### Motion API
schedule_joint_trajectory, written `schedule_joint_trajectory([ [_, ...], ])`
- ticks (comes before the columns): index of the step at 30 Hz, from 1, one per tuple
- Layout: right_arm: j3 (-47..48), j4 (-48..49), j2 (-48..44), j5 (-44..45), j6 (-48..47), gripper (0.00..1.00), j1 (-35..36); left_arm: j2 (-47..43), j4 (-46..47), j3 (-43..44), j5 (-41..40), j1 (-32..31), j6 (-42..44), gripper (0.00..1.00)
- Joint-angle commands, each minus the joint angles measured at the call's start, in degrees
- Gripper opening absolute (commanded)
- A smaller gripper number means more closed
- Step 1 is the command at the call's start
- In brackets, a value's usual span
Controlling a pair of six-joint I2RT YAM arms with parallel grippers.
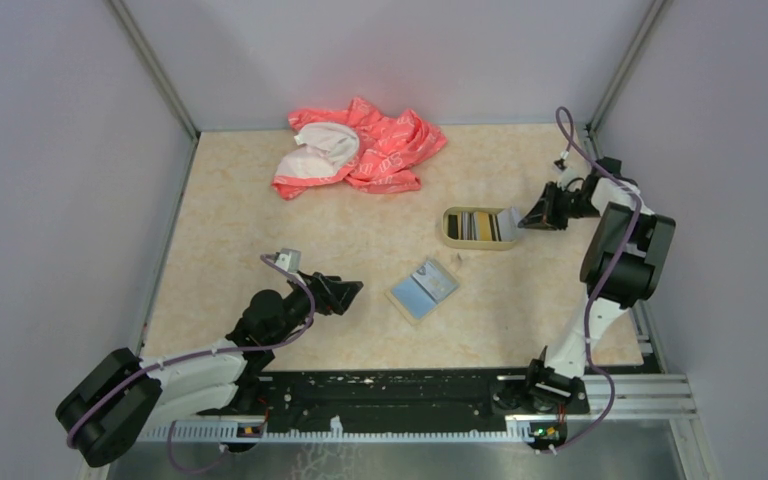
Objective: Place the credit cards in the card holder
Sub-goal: Pick up the credit card from the storage box.
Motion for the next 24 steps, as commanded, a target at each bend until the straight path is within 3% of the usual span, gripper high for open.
schedule_joint_trajectory([
  [1,0.46,4.17,-6.86,1.72,0.12,0.0,-0.91,-0.88,2.3,-1.23,-0.07,0.2,0.0,0.88],
  [16,-0.9,4.57,-12.61,2.49,-1.13,0.0,-2.43,-0.69,2.26,-1.15,-0.11,0.29,-0.08,0.88],
  [18,-1.18,4.42,-13.3,-0.28,-1.3,0.0,-2.6,-0.92,2.67,-1.14,0.33,0.31,0.1,0.89],
  [21,-2.7,4.78,-15.2,-8.03,-0.99,0.0,-2.6,-1.09,5.85,-1.02,3.23,0.31,1.53,0.99],
  [24,-3.89,4.85,-16.92,-17.67,-0.24,0.0,-1.84,-0.71,13.39,-1.4,8.98,0.31,-0.71,0.99],
])
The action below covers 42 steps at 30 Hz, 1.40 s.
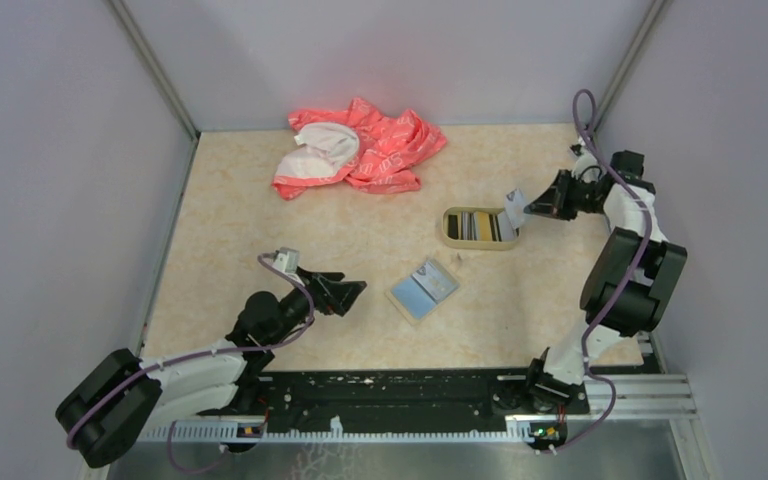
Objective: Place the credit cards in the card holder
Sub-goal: Pick up the credit card from the storage box, then insert the credit card into the card holder.
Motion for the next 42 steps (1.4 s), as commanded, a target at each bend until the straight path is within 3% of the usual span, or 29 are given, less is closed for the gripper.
schedule_joint_trajectory([
  [1,-1.27,1.3,-5.99,-17.54,-0.25,0.0,0.95,-0.02,13.14,-1.3,8.08,0.25,-2.8,0.99],
  [6,-4.35,2.23,-9.66,-26.45,-0.83,0.0,8.35,6.7,26.51,2.11,19.24,0.21,-8.2,0.99],
  [13,-11.6,9.25,-16.89,-35.78,1.45,0.0,18.61,21.43,49.12,3.87,19.78,-1.34,-7.48,0.99],
  [19,-20.97,30.66,-22.18,-36.55,15.8,0.0,24.43,29.43,49.69,11.61,14.2,-7.52,0.07,0.98],
  [34,-21.34,27.1,-22.48,-35.35,9.66,0.0,29.78,39.05,49.78,23.45,9.83,-9.11,-0.77,0.83],
  [36,-21.36,26.89,-22.47,-35.0,9.24,0.0,30.54,39.3,49.76,24.54,9.15,-9.11,-0.56,0.78],
  [40,-21.36,25.97,-22.44,-34.65,7.33,0.0,31.41,39.92,49.75,26.78,9.62,-9.1,-0.96,0.59],
  [41,-21.27,25.75,-22.47,-34.54,6.98,0.0,31.59,40.05,49.78,27.19,10.17,-9.04,-1.08,0.49],
  [42,-21.2,25.32,-22.47,-34.4,6.64,0.0,31.56,40.18,49.74,27.48,10.62,-9.03,-1.13,0.28],
])
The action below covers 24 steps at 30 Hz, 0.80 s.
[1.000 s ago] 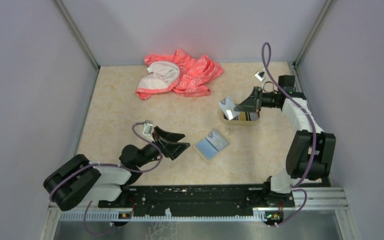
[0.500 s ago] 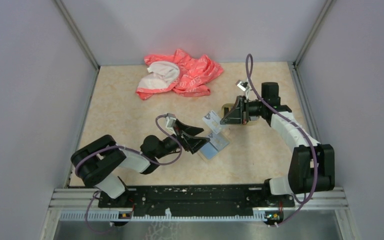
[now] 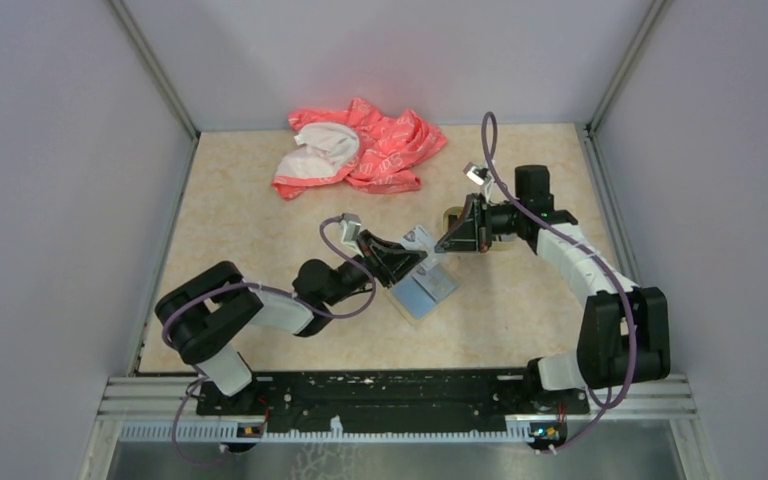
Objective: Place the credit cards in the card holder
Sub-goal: Insert the credit card into the card holder.
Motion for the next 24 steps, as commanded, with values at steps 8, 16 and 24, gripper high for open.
schedule_joint_trajectory([
  [8,10.77,-30.09,-2.75,11.15,-33.83,0.45,0.91,-3.01,13.98,-3.11,8.08,2.55,0.45,0.0],
  [16,0.72,-31.6,-14.75,9.35,-59.07,0.99,0.96,-18.28,-42.11,2.46,31.43,5.53,16.52,0.0],
  [24,-8.26,-19.23,-22.76,5.46,-52.64,0.98,1.95,-25.28,-51.92,0.07,32.22,5.52,19.54,0.0],
])
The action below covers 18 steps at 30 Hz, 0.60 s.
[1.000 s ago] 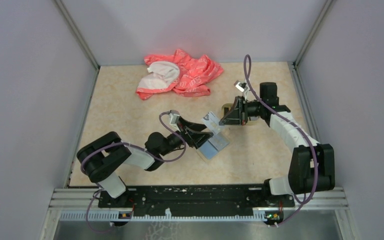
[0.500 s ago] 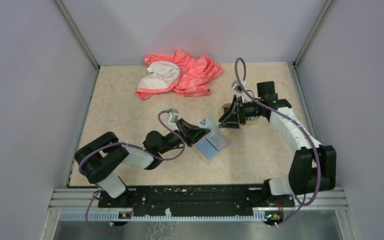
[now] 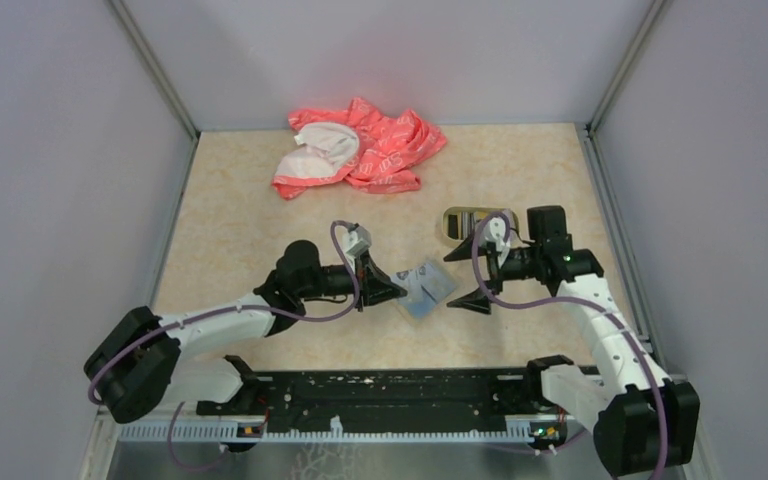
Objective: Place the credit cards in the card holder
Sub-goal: Insert the credit card into the card holder.
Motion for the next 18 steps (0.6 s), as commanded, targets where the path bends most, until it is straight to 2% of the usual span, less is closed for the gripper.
schedule_joint_trajectory([
  [1,1.46,4.19,0.78,-4.2,-2.07,0.98,1.55,-2.21,-7.22,-1.47,4.11,-0.12,2.72,0.0],
  [6,6.51,-7.88,8.52,-2.59,-9.75,0.92,4.83,-0.21,-6.1,-0.52,5.8,-0.54,1.4,0.0],
  [8,7.61,-9.64,10.69,-0.88,-10.06,0.89,6.79,0.46,-5.94,-0.25,5.5,-1.0,1.44,0.0],
  [14,7.48,-3.4,13.44,4.25,-0.55,0.77,12.11,1.27,-6.42,0.04,3.1,-2.37,3.62,0.0],
  [18,8.11,-2.89,15.34,4.34,2.75,0.7,13.16,1.94,-8.45,1.23,1.11,-3.63,6.77,0.0],
])
